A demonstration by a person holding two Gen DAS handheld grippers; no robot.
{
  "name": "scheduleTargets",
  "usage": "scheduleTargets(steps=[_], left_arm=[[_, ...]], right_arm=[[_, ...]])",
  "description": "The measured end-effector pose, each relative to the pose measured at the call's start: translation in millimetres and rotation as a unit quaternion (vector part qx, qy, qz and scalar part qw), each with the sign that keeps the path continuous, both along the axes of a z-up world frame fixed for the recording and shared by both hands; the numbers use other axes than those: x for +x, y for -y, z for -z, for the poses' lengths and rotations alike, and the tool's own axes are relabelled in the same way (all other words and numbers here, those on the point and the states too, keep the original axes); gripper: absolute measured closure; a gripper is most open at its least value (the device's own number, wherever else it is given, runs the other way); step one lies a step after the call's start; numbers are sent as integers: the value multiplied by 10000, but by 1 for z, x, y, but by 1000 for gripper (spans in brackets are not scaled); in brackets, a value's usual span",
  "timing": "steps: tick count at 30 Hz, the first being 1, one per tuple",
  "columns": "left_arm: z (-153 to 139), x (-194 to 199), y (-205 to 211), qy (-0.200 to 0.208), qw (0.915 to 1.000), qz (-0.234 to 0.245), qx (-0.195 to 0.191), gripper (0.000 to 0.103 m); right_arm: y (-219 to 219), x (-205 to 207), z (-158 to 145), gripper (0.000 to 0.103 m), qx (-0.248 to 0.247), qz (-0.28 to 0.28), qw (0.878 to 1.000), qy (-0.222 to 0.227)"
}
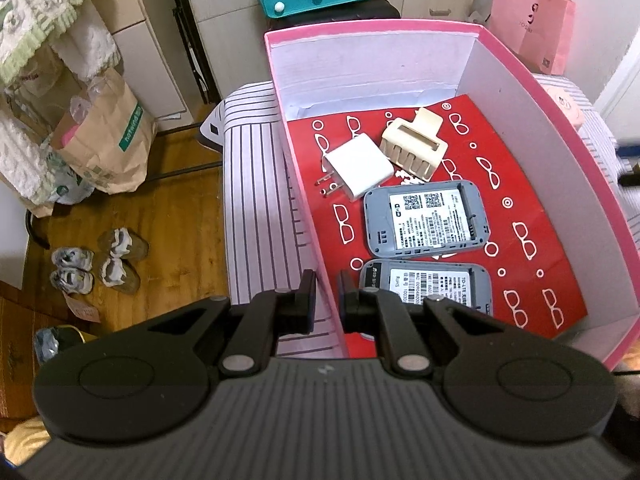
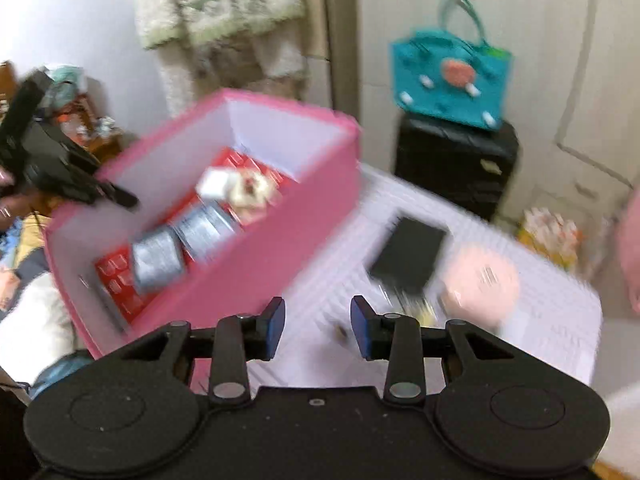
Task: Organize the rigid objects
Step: 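Grasp the purple star hair clip with the right gripper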
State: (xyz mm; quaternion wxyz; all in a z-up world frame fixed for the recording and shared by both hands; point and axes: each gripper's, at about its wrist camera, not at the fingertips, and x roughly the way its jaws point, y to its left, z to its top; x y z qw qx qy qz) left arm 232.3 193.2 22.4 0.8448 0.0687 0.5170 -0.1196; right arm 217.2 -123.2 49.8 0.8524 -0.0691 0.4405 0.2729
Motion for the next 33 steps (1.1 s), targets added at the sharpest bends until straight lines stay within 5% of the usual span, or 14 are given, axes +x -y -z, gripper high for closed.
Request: scheduleTargets(steps=[9, 14, 22, 26, 33], left_arm=[[-2, 0, 2, 14, 9999, -108, 26, 93], [-2, 0, 0, 3, 9998, -193, -25, 93], [-1, -2, 2, 64, 9997, -247, 29, 93], [0, -5, 2, 133, 9995, -280, 26, 93], [2, -6, 6, 230, 9993, -278, 111, 94]], right_arm=[[29, -28, 42, 61, -261, 275, 9990, -215], [29, -37, 53, 50, -319, 247, 9992, 47], [22, -37, 61, 48, -22, 117, 9994, 317], [13, -38, 68, 44, -338, 115, 9982, 482], [18, -31, 80, 33, -386, 614, 9973, 83]])
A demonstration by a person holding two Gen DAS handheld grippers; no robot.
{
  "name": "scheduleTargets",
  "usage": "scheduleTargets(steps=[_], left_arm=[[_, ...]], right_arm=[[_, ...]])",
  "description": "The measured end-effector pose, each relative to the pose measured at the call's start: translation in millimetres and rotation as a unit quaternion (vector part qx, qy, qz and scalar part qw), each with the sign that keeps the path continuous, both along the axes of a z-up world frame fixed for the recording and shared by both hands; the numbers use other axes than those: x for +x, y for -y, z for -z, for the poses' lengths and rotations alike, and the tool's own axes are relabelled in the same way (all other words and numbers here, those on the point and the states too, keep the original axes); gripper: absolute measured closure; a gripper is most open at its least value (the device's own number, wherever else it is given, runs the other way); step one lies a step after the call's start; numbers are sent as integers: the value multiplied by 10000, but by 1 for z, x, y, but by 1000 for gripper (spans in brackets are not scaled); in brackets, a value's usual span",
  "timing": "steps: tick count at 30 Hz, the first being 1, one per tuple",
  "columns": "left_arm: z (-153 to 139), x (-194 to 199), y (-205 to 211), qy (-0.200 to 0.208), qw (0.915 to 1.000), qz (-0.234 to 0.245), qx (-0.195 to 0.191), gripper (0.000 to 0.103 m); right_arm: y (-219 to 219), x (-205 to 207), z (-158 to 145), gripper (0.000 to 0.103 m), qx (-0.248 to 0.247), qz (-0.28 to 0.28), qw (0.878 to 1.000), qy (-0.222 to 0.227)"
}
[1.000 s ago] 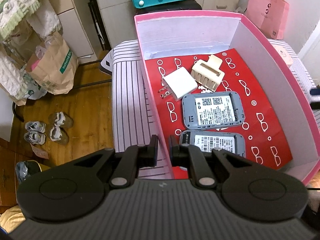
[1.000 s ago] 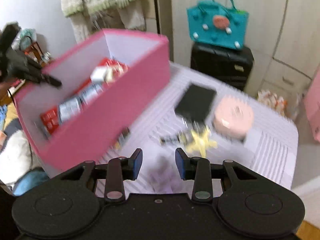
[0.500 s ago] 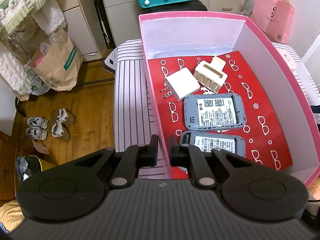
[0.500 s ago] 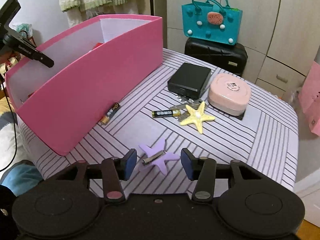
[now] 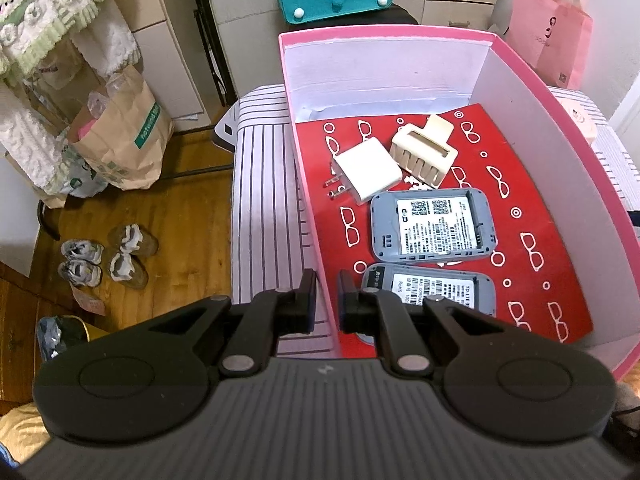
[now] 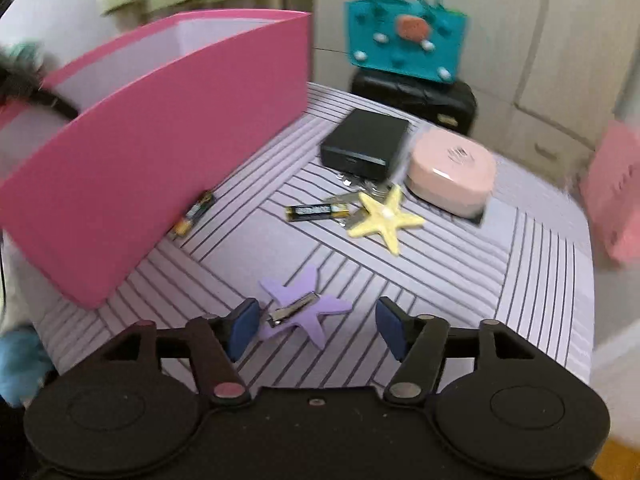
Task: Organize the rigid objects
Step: 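Grasp the purple star hair clip with the right gripper, then carry the purple star clip into the pink box and release it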
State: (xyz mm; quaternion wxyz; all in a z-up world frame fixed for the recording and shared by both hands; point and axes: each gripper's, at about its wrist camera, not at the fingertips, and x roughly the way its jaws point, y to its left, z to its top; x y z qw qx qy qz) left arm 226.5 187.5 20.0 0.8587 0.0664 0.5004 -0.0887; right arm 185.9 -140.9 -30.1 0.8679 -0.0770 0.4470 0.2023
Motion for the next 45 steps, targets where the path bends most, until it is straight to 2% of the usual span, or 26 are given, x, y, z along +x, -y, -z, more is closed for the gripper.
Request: scheduleTargets(steps=[1, 2, 3, 4, 7, 9, 12, 14, 19, 23, 26, 30, 34, 37, 45], left_arm=[[1, 0, 1, 30, 10000, -1, 28, 94], [2, 0, 2, 53, 10000, 17, 70, 94], [3, 0, 3, 56, 9999, 23, 103, 94], [2, 1, 5, 29, 9999, 24, 132, 94], [3, 6, 4, -92, 9998, -100, 153, 98], [3, 13, -3, -332, 9985, -430, -118, 98], [2, 15, -10, -387, 9964, -671, -355, 97], [3, 9, -8, -195, 9971, -658, -326, 98], [4, -5, 5, 213, 9992, -323, 136, 99], [1, 1, 7, 91, 9988, -448, 165, 100], [-2, 0, 5, 116, 9991, -383, 127, 99], [0, -7, 3, 353, 9989, -286, 67, 99], [-1, -4, -4, 283, 9991, -263, -161, 97], [0, -4, -4, 301, 9994, -115, -128, 96], [0, -4, -4, 320, 9994, 143, -85, 95]], right_arm=[[3, 1, 1, 34, 128, 97, 9998, -76], [4, 1, 1, 44, 159, 144, 9998, -43], [4, -1, 0, 62, 121, 118, 9999, 29], [3, -1, -1, 66, 146, 9, 9999, 28], [1, 7, -6, 66, 136, -47, 9996, -227], [4, 14, -9, 66, 127, -54, 9989, -446], [14, 27, -17, 66, 167, 29, 9976, -666], [22, 28, -25, 66, 213, 45, 9986, -476], [19, 11, -43, 66, -23, -112, 9980, 619], [4, 13, -74, 66, 599, -171, 9948, 809], [-16, 15, -105, 66, 1008, -567, 9882, 1003], [-60, 18, -123, 66, 715, -1329, 9786, 1401], [-105, 45, -112, 66, 321, -1653, 9795, 1103], [-130, 67, -99, 66, -164, -1756, 9799, 928], [-157, 92, -77, 65, -891, -2049, 9739, 396]])
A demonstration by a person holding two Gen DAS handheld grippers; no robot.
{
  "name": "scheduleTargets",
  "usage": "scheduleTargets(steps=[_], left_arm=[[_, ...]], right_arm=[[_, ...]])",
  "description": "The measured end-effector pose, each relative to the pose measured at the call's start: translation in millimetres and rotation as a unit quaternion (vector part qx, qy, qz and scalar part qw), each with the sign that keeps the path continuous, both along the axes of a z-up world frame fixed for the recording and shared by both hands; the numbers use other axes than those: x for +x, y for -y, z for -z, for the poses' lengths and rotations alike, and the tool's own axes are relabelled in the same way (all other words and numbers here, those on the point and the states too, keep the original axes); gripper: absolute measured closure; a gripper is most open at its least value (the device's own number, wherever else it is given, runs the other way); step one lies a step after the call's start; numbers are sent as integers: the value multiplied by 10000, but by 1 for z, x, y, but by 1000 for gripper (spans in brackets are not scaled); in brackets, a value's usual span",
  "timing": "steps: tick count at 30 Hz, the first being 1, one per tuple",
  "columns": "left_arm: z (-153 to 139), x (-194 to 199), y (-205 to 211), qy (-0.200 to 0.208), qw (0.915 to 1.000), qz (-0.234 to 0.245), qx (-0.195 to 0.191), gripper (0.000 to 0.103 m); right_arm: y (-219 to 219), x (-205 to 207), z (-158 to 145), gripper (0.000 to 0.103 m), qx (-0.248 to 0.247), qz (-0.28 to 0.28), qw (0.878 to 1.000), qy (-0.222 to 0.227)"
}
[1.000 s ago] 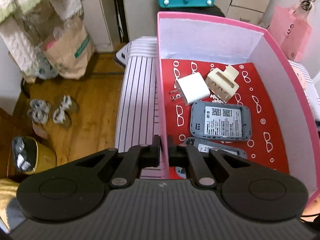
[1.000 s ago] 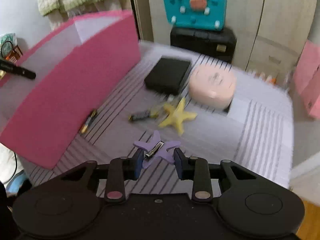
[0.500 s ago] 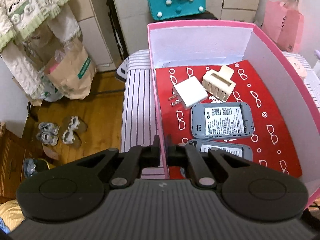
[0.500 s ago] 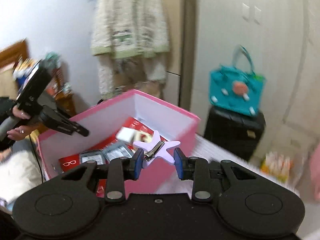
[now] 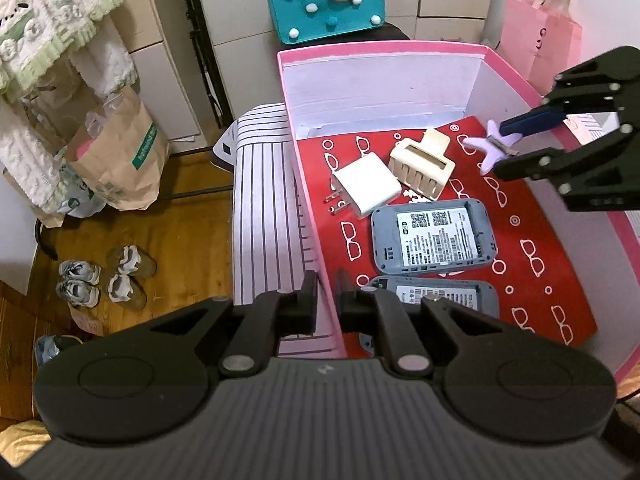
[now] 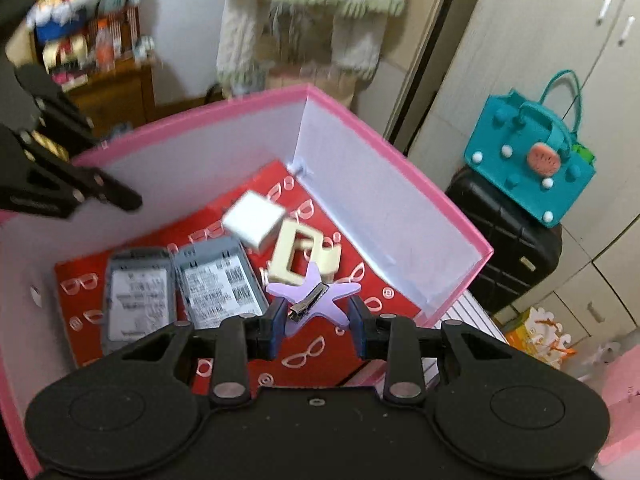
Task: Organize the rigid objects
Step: 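Carry the purple star clip into the pink box and release it, then grasp the yellow starfish with the right gripper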
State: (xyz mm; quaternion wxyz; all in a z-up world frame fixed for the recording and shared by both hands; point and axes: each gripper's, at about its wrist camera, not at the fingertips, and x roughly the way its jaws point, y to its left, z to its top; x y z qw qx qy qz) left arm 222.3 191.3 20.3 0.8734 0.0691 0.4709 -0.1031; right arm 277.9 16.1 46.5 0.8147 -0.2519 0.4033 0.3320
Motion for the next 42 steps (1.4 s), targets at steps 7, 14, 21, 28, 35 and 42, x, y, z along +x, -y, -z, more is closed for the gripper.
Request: scheduleTargets(steps=[7, 14, 21, 28, 35, 42], left_arm=[[1, -2, -1, 41, 10000, -62, -48, 95], [1, -2, -1, 51, 9997, -223, -127, 95], [2, -4, 0, 94, 9991, -394, -158, 96], [2, -5, 1, 107, 9987, -475, -150, 96], [2, -5, 0, 93, 9985, -504, -172, 96], [0, -6, 0, 70, 9981, -584, -200, 96]], right_arm=[[17, -3, -14, 54, 607, 304, 9975, 176], [110, -38, -35, 42, 1835, 980, 9760, 638], [191, -48, -11, 42, 1847, 2154, 9570, 604], [214, -55, 32, 42, 1806, 2558, 9487, 438], [198, -53, 67, 43, 1685, 2401, 9559, 120], [188, -41, 86, 46, 1697, 2610, 9503, 62]])
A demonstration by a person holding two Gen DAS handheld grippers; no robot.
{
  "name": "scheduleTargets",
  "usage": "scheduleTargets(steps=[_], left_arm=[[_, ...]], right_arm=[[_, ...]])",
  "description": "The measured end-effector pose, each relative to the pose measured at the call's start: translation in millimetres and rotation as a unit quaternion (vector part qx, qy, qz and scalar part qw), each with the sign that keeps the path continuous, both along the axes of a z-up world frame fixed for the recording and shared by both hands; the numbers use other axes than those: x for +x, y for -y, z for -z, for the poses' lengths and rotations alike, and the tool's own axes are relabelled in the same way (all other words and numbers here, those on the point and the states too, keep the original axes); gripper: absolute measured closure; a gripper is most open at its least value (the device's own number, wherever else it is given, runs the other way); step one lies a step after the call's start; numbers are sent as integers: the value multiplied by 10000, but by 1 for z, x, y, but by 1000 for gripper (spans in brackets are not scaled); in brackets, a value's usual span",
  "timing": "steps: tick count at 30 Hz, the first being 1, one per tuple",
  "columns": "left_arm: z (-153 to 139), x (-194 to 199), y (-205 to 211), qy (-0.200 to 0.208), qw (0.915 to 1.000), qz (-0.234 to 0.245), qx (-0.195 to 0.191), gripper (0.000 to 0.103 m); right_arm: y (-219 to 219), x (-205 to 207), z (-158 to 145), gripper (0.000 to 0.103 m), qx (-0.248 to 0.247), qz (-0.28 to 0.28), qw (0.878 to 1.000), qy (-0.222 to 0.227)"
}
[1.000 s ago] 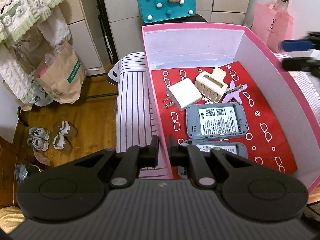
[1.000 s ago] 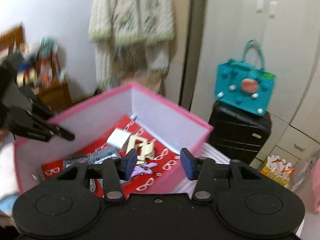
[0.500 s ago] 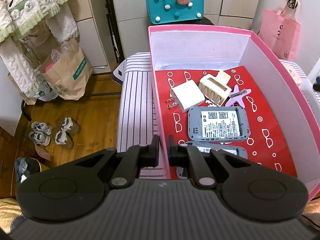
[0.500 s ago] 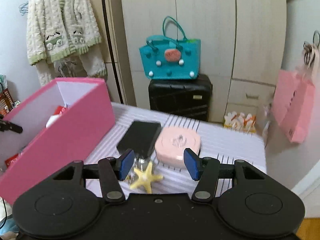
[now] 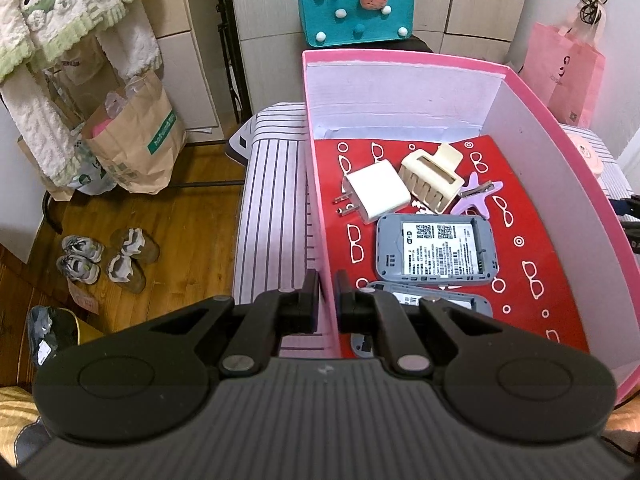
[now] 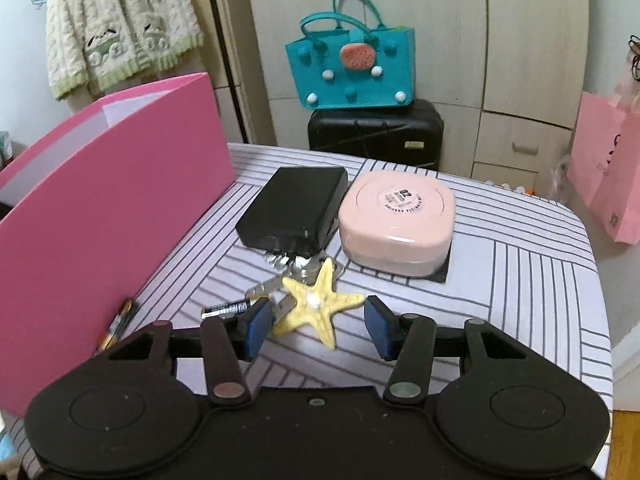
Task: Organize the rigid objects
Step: 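Grasp the yellow starfish with the right gripper, then carry the yellow starfish into the pink box and release it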
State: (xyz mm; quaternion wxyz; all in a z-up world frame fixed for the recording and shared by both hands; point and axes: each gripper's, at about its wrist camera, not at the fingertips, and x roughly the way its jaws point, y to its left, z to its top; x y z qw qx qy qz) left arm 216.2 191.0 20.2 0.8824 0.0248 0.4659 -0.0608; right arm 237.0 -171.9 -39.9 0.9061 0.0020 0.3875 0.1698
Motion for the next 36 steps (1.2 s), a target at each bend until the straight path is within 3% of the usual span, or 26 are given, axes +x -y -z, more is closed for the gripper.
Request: scheduleTargets(steps=[5, 7, 25, 36], left_arm=[[0, 0, 4, -2, 9999, -46, 109, 96], [0, 0, 5, 4, 9999, -66, 129, 96], [0, 1, 5, -5, 9999, 25, 119, 96], [1, 0, 3, 19, 10000, 73, 61, 96]], right_arm=[[-6, 1, 3, 51, -90, 184, 9996, 184], [-4, -1, 2, 74, -73, 245, 9995, 178], [7, -8, -14, 76, 270, 297, 9991, -128], [-8, -33, -76, 76, 748, -321, 9965, 202]])
